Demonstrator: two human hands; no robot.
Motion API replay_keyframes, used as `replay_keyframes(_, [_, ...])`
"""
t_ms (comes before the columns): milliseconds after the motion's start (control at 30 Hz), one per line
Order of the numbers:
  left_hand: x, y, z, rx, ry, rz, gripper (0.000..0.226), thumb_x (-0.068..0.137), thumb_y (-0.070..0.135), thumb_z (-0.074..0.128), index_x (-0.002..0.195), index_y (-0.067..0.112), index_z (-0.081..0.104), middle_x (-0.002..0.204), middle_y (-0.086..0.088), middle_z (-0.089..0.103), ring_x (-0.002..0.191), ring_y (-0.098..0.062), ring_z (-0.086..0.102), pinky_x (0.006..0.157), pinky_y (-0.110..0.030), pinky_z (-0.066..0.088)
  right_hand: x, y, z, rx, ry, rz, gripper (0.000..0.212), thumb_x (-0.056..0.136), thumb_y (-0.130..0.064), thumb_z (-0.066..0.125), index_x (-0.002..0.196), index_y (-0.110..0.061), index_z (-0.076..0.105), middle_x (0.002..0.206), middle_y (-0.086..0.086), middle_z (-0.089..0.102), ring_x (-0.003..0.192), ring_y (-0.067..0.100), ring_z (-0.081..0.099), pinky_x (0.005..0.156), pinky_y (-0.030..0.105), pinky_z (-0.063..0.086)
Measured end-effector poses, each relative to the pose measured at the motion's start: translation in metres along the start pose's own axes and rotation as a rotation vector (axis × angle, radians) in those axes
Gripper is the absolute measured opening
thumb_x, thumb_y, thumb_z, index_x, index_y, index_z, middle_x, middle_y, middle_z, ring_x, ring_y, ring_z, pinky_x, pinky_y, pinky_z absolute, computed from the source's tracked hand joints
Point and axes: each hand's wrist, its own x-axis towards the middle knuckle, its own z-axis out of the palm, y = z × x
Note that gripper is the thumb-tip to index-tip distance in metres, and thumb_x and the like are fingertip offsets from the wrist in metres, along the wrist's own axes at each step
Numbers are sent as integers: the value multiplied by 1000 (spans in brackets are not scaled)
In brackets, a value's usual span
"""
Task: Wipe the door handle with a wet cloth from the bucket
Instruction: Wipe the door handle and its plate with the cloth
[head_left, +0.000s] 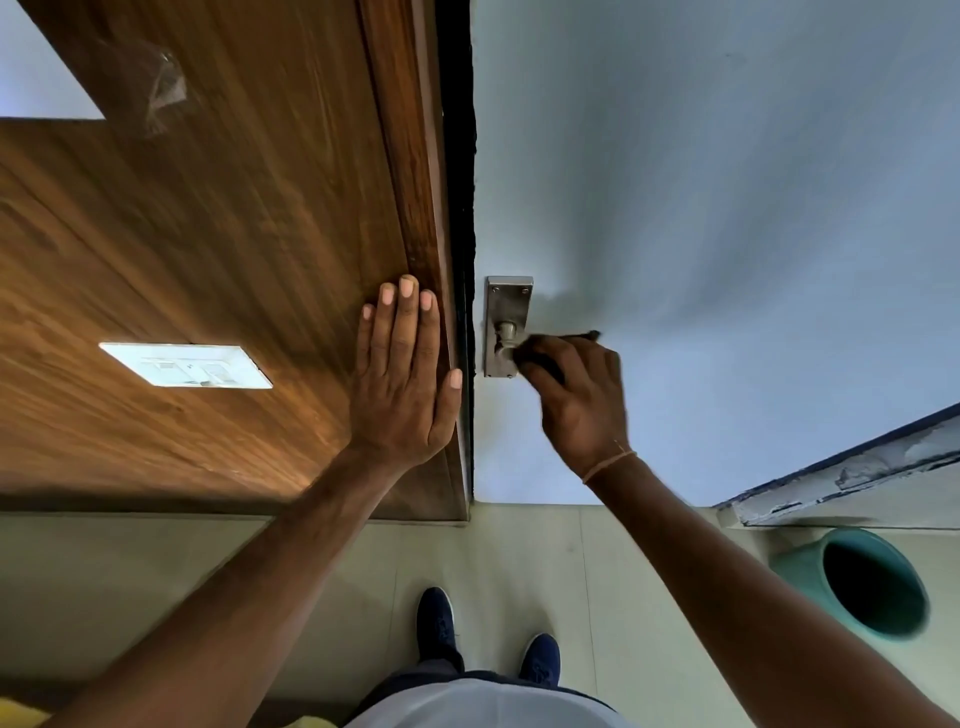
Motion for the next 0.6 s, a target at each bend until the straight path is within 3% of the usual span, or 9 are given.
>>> replay_keyframes(133, [3,0,2,21,21,-13,78,99,34,44,165,-2,22,171,-23,23,166,-33,12,133,-56,21,2,12,-13,132,73,63,41,107,-5,41,100,-11,82,117,3,78,102,38,69,83,46,50])
replay_keyframes(267, [4,2,2,23,18,-27,77,101,34,43,164,-3,22,171,-24,23,165,-34,12,133,-56,21,19,-20,4,153,-1,-51,20,105,-4,62,111,-11,80,122,8,76,109,37,69,88,46,53])
replay_keyframes(467, [5,0,1,29,-1,-11,76,102,35,42,165,-2,21,171,-23,22,166,-33,11,134,-54,19,14,-20,10,19,-15,-135,39,106,-6,59,144,-13,65,144,14,66,134,35,61,105,45,48])
replay_keyframes(600, [5,2,-1,36,-7,-21,75,102,35,41,165,-2,21,171,-24,22,166,-33,11,134,-54,19,14,-5,5,5,23,-113,39,105,-5,59,142,-14,68,141,13,69,127,34,67,99,44,50])
